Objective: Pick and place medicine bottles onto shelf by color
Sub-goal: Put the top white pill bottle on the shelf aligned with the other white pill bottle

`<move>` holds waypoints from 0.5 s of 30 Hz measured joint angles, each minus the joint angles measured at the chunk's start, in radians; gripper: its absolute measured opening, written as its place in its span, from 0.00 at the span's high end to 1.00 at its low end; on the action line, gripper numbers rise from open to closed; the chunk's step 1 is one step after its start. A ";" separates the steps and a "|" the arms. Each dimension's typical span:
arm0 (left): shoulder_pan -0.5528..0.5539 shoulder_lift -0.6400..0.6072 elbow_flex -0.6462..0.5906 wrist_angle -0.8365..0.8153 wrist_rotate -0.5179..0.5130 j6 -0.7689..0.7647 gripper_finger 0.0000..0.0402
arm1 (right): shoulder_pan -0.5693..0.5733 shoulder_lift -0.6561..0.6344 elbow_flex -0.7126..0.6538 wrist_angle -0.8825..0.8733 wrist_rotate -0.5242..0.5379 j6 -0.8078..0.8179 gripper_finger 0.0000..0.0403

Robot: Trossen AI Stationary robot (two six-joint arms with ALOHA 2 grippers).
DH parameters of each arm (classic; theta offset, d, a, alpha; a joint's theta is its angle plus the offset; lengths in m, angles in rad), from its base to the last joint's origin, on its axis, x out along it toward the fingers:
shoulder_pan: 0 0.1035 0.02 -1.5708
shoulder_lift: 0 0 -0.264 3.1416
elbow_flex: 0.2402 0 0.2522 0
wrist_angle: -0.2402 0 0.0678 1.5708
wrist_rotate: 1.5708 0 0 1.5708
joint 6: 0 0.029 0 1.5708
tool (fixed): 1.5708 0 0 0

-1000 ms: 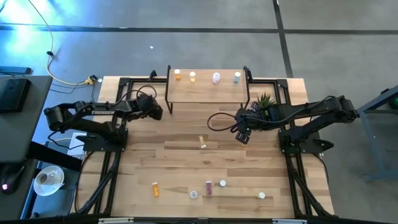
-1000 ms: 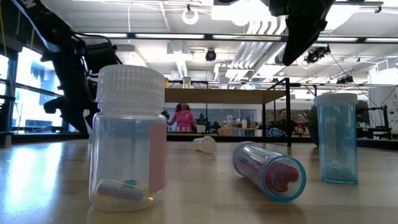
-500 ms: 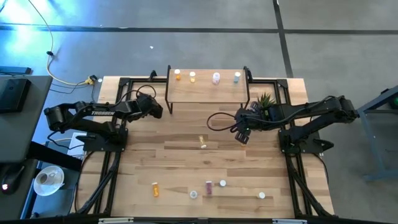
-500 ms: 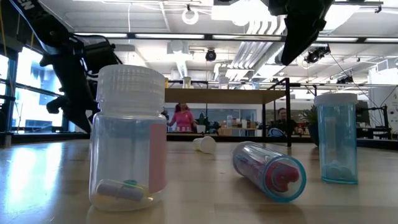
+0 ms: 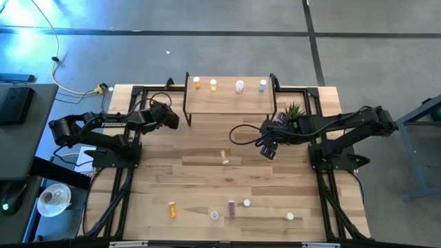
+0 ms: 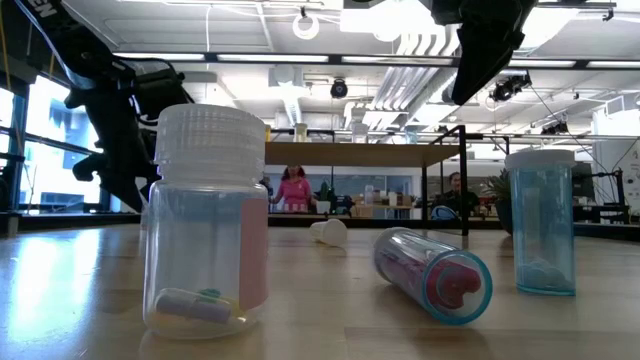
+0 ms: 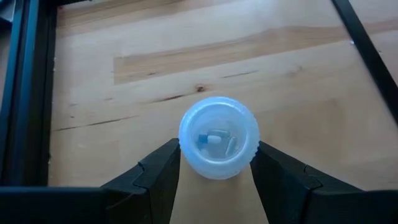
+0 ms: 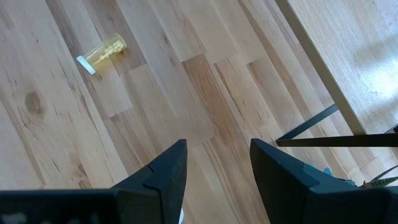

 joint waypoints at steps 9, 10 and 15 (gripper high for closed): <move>0.035 0.064 0.000 0.061 0.005 0.018 0.55 | 0.000 0.000 0.000 0.000 0.000 0.000 0.58; 0.037 0.080 0.000 0.068 0.009 0.018 0.55 | 0.000 0.000 0.000 0.000 0.000 0.000 0.58; 0.037 0.140 0.001 0.083 0.008 0.006 0.55 | 0.000 0.000 0.000 0.000 0.000 0.000 0.58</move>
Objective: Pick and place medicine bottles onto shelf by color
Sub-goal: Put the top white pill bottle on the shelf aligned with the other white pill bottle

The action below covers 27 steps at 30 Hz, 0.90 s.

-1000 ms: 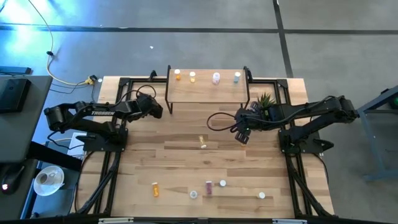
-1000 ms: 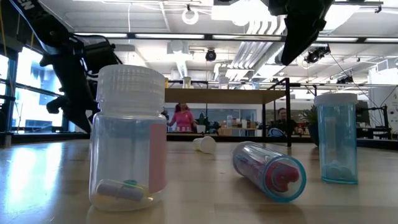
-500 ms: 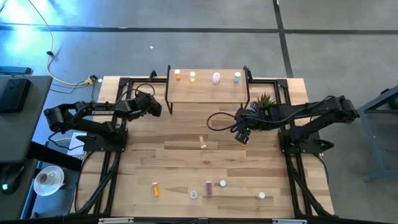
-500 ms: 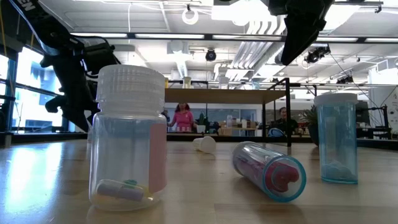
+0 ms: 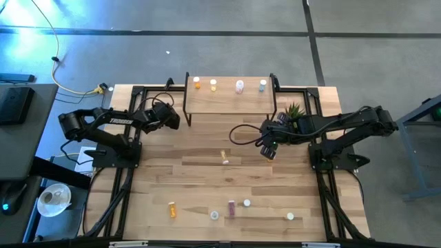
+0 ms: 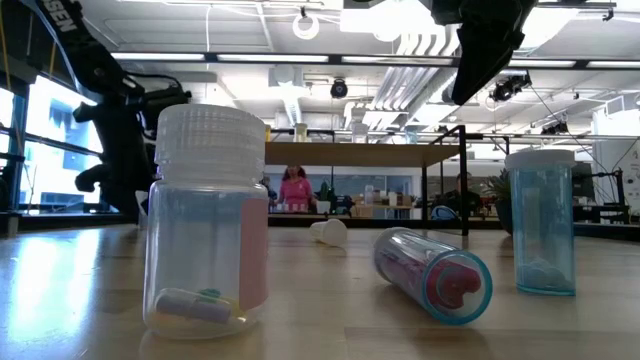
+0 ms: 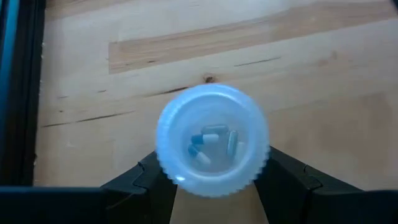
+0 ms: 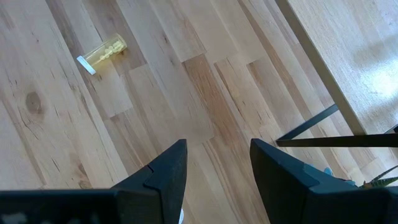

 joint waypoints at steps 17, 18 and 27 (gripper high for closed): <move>-0.001 0.021 0.001 0.011 -0.030 0.020 0.66 | 0.000 0.000 0.000 0.000 0.000 0.000 0.58; -0.001 0.021 0.001 0.011 -0.030 0.020 0.67 | 0.000 0.000 0.000 0.000 0.000 0.000 0.58; 0.001 -0.022 0.003 -0.024 0.038 0.085 0.65 | 0.000 0.000 0.000 0.000 0.000 0.004 0.58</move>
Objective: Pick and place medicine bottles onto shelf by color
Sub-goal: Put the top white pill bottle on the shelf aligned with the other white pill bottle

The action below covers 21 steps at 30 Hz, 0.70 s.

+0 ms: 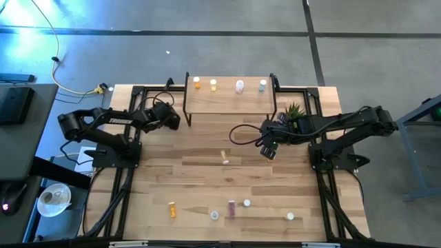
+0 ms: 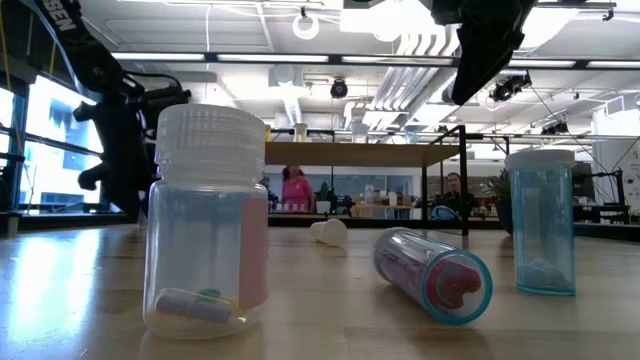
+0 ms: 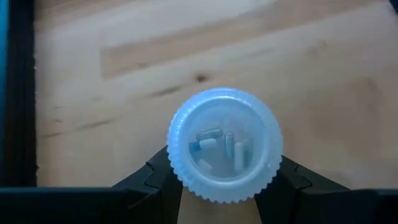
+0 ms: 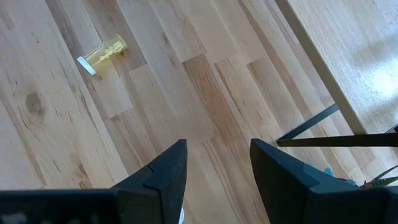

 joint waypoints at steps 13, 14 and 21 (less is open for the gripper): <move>-0.001 -0.223 0.148 -0.256 -0.019 0.129 0.64 | 0.000 0.000 0.000 0.002 0.026 -0.052 0.58; -0.001 -0.238 0.164 -0.274 -0.025 0.138 0.64 | 0.000 0.000 0.000 0.008 0.026 -0.065 0.58; -0.002 -0.352 0.271 -0.360 -0.025 0.202 0.64 | 0.000 0.000 0.000 0.137 0.027 -0.149 0.58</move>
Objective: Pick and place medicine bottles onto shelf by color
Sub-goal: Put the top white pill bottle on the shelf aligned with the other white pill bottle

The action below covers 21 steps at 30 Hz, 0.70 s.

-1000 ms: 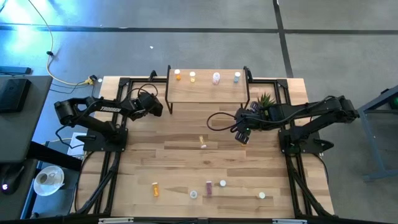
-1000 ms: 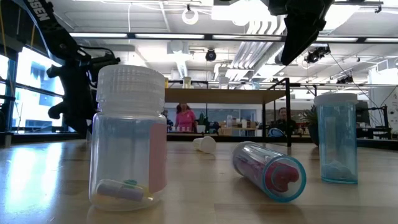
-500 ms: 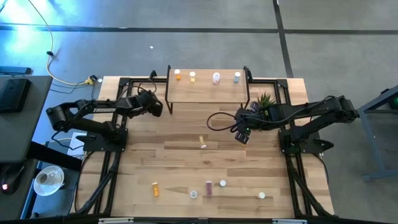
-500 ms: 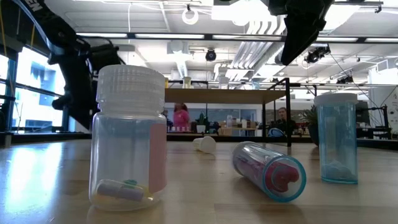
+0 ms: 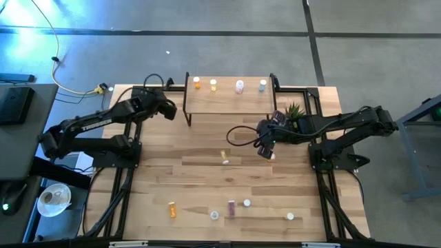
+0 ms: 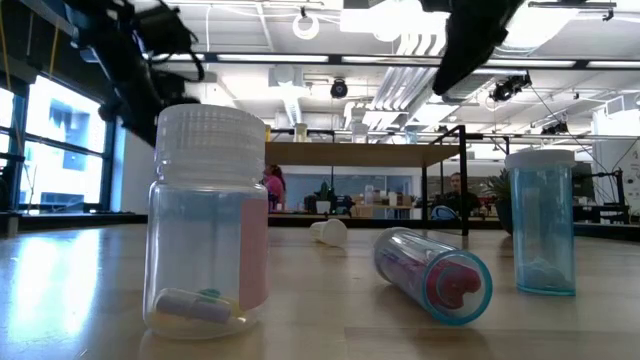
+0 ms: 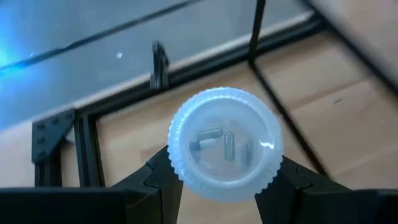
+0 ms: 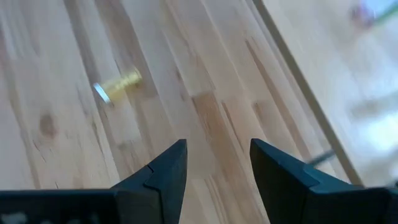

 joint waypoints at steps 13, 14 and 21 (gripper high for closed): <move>-0.084 -0.085 0.152 -0.083 0.225 0.075 0.64 | -0.002 0.000 0.074 0.126 0.000 -0.102 0.58; -0.103 -0.085 0.156 -0.084 0.253 0.078 0.64 | -0.002 0.000 0.077 0.134 -0.001 -0.112 0.58; -0.269 -0.085 0.161 -0.047 0.362 0.078 0.64 | -0.002 0.000 0.078 0.166 -0.055 -0.147 0.58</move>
